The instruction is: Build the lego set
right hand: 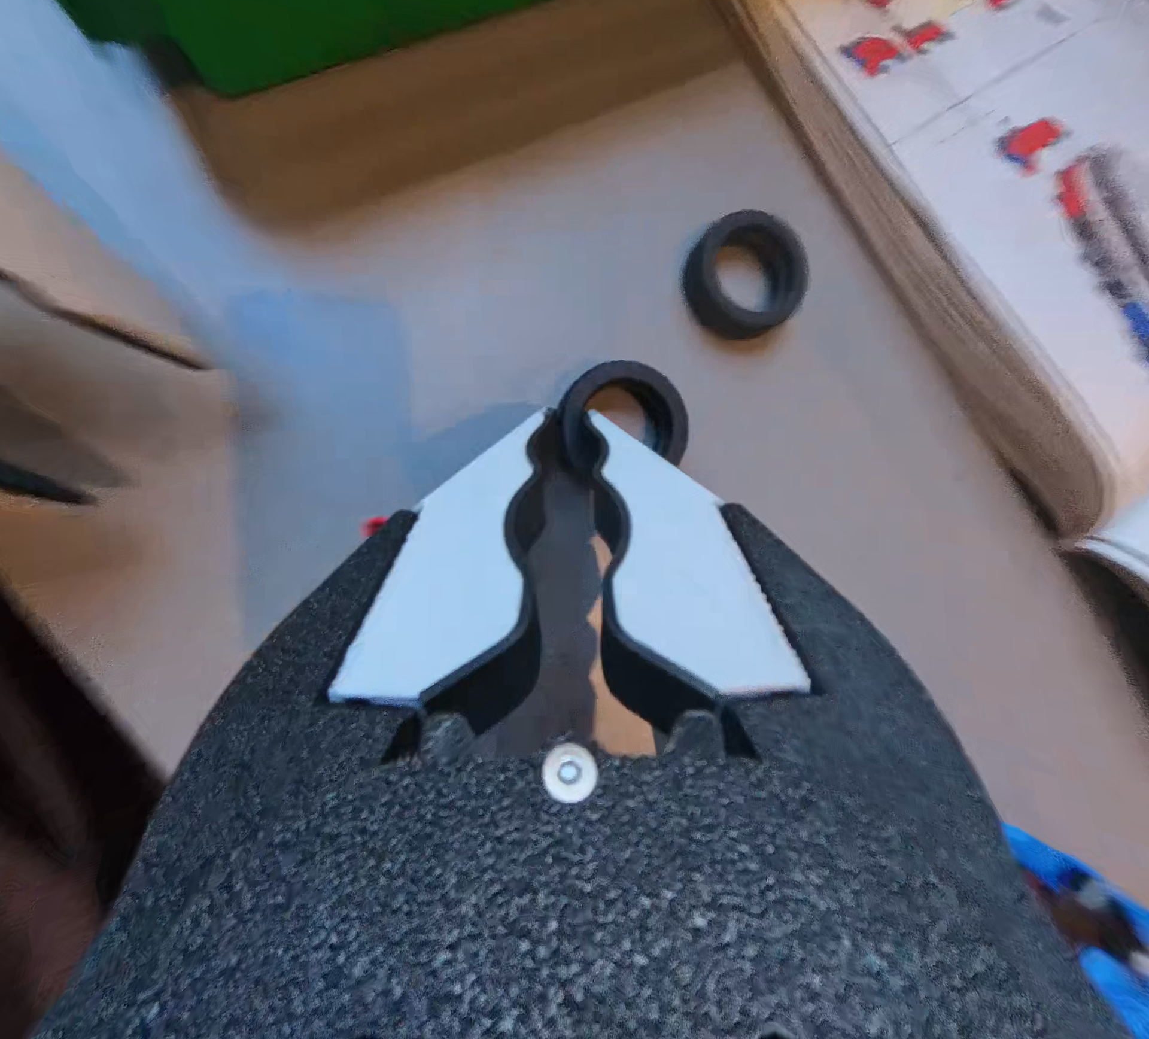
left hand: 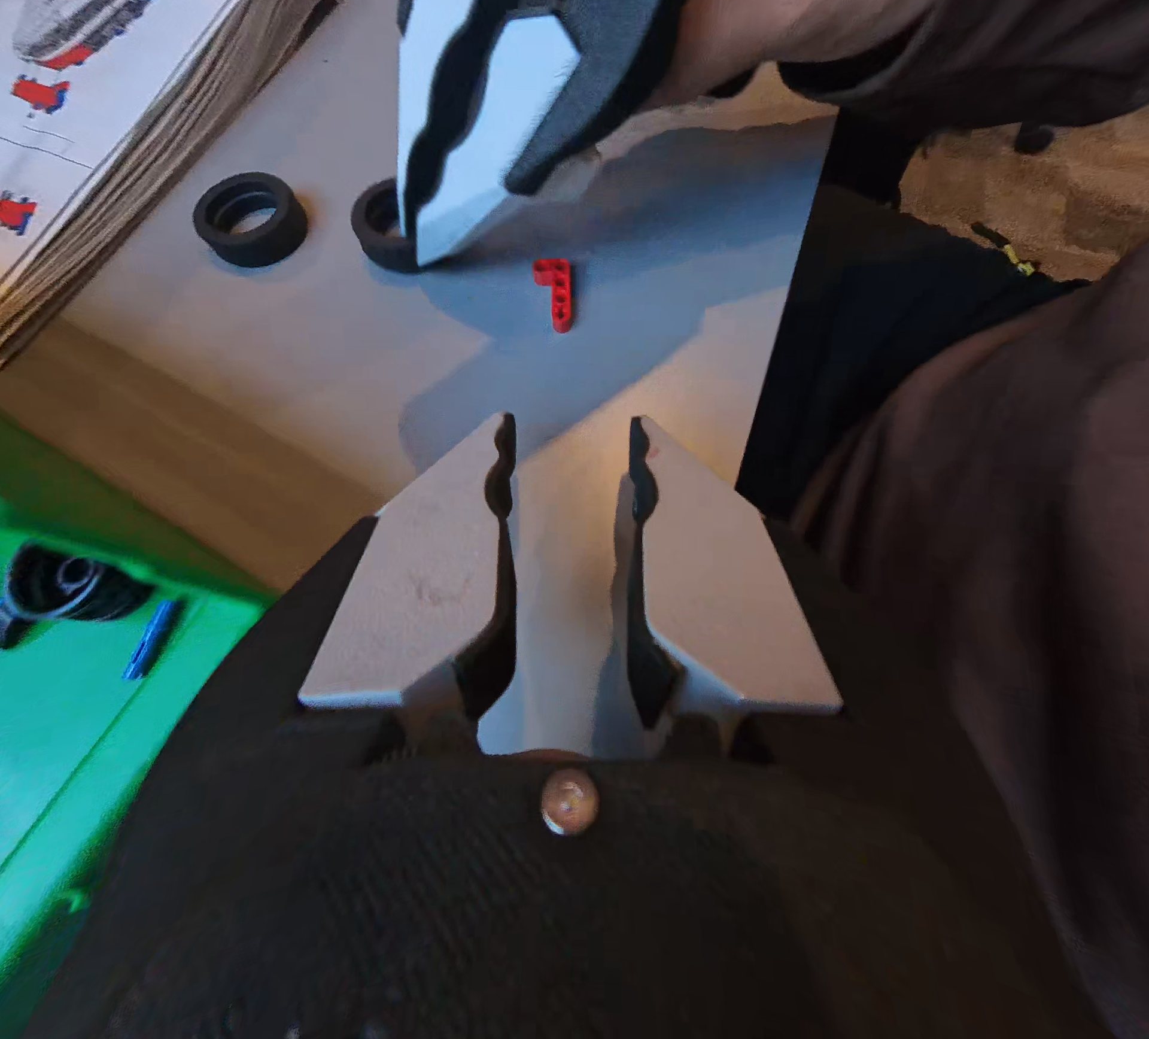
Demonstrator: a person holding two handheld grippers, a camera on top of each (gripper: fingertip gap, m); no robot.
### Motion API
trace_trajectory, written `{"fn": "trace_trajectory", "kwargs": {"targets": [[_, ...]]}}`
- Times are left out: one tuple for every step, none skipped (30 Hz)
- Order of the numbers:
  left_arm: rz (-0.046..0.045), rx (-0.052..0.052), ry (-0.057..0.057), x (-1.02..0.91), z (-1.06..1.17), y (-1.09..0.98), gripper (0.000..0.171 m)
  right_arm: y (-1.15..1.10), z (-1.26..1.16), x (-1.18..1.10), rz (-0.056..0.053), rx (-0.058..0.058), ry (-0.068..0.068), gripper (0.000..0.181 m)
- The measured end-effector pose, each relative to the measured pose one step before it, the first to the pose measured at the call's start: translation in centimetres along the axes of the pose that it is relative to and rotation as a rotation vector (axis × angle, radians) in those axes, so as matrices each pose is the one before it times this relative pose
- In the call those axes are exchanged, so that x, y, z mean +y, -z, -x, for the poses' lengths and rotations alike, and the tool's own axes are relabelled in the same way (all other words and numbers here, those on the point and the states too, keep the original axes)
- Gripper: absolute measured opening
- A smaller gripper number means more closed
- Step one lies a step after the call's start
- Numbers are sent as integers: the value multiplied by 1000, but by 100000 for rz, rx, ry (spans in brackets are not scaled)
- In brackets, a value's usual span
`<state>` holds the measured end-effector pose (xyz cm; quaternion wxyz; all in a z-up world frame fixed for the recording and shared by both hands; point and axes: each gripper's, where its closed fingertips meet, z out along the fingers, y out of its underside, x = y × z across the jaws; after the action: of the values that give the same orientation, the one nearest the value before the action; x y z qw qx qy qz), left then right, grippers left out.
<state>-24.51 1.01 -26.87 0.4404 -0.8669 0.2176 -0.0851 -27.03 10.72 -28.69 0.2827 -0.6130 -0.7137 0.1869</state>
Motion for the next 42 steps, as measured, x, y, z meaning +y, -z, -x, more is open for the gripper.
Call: {"fn": "trace_trajectory", "kwargs": {"targets": [[-2341, 72, 524, 43, 25, 266, 32, -242, -1295, 166, 3098, 6482, 3323, 7], [-1754, 1086, 853, 90, -92, 157, 30, -420, -928, 171, 2532, 3740, 2460, 9], [-433, 1536, 896, 51, -145, 167, 30, -491, -387, -64, 489, -238, -271, 9], [-1363, 973, 369, -136, -66, 146, 29, -400, -231, -293, -1162, -1960, -2608, 9], [-1100, 1377, 413, -141, -95, 91, 29, -384, -498, -194, -450, -336, -3122, 11], [241, 1670, 919, 29, -86, -19, 29, -257, -516, -257, -547, 222, -2699, 11], [743, 1063, 1318, 104, 16, -79, 29, -173, -602, -172, -71, 1333, -2203, 13], [660, 963, 1266, 80, 34, -77, 30, -156, -429, 3, 656, 1171, -1679, 20], [537, 899, 903, 62, -7, -68, 30, -53, -45, -34, -129, -546, -1962, 24], [500, 1063, 530, 59, -58, -53, 30, 140, 344, -166, -1682, -2264, -2741, 34], [212, 1266, 482, 29, -80, -36, 31, 325, 553, -262, -2942, -3032, -3087, 39], [-107, 975, 827, 1, -33, 9, 31, 448, 525, -290, -3854, -2385, -2655, 39], [-373, 734, 1123, -40, 38, 36, 31, 593, 385, -370, -4746, -1058, -2023, 39], [-754, 1031, 1309, -88, 11, 84, 31, 698, 398, -461, -5388, -922, -1590, 39], [-1322, 1115, 1366, -144, 22, 134, 31, 733, 593, -537, -5916, -1889, -1262, 39], [-1851, 470, 1447, -214, 99, 189, 31, 718, 779, -560, -6043, -2674, -139, 40], [-2349, 129, 1249, -264, 114, 247, 30, 662, 722, -441, -5124, -1926, 1576, 40], [-3026, 333, 470, -343, 14, 309, 29, 585, 507, -232, -3607, -347, 2706, 40], [-3467, 268, -452, -404, -70, 361, 29, 491, 447, -43, -2363, -189, 2271, 40], [-3565, -530, -731, -420, -28, 382, 29, 395, 560, 29, -1850, -1244, 903, 40], [-3380, -1101, -327, -387, 91, 368, 29, 295, 559, 55, -1801, -1575, -148, 40], [-2857, -1252, 329, -340, 168, 326, 29, 202, 477, 102, -1727, -1182, -365, 41], [-1874, -1286, 906, -197, 218, 254, 30, 138, 433, 126, -1778, -1128, 636, 42], [-1055, -869, 719, -92, 151, 233, 32, 106, 366, 161, -1519, -744, 2171, 42], [-779, -424, -708, -29, -11, 287, 36, 103, 287, 76, -925, -221, 2895, 42], [-361, 229, -2297, 38, -224, 390, 36, 113, 308, -148, -1306, -428, 2738, 42], [23, 960, -2036, 76, -346, 457, 36, 39, 285, -188, -1196, -666, 1972, 40], [613, 1971, -886, 117, -412, 520, 37, -62, 96, 32, 92, -84, 799, 39], [41, 480, -233, 37, -140, 548, 37, -134, -44, 164, 1042, 173, -157, 40], [-765, -1409, 161, -77, 204, 562, 36, -143, 40, 144, 904, -905, -499, 42], [-1337, -1352, 850, -253, 295, 556, 36, -112, 92, 47, 252, -1688, -655, 42], [-1355, -40, 1317, -407, 223, 565, 37, -87, 28, -21, -197, -1466, -1023, 42], [-512, -35, 862, -424, 330, 567, 37, -55, -8, -97, -606, -1326, -1345, 43], [183, -2332, -522, -385, 716, 610, 37, -36, -19, -213, -1280, -1290, -1342, 44], [885, -3753, -1851, -331, 1005, 654, 37, -22, -55, -315, -1881, -762, -1215, 44], [1737, -4683, -2284, -273, 1269, 658, 36, 5, -122, -341, -2061, -193, -1146, 44], [3233, -6204, -1861, -151, 1690, 632, 35, 36, -84, -272, -1775, -213, -985, 44], [5504, -5163, -1752, 57, 1750, 537, 35, 51, 11, -173, -1195, -413, -508, 43], [6228, -3336, -2515, 3, 1581, 482, 33, 68, 54, -91, -700, -466, -18, 43], [5766, -5050, -2832, -149, 1874, 421, 27, 46, 81, -50, -458, -543, 121, 43], [7837, -5438, -1608, 151, 2065, 206, 20, 17, 71, -32, -230, -534, -12, 42], [11572, -1597, -55, 770, 1619, -95, 21, -11, 48, -2, 7, -560, -173, 42]]}}
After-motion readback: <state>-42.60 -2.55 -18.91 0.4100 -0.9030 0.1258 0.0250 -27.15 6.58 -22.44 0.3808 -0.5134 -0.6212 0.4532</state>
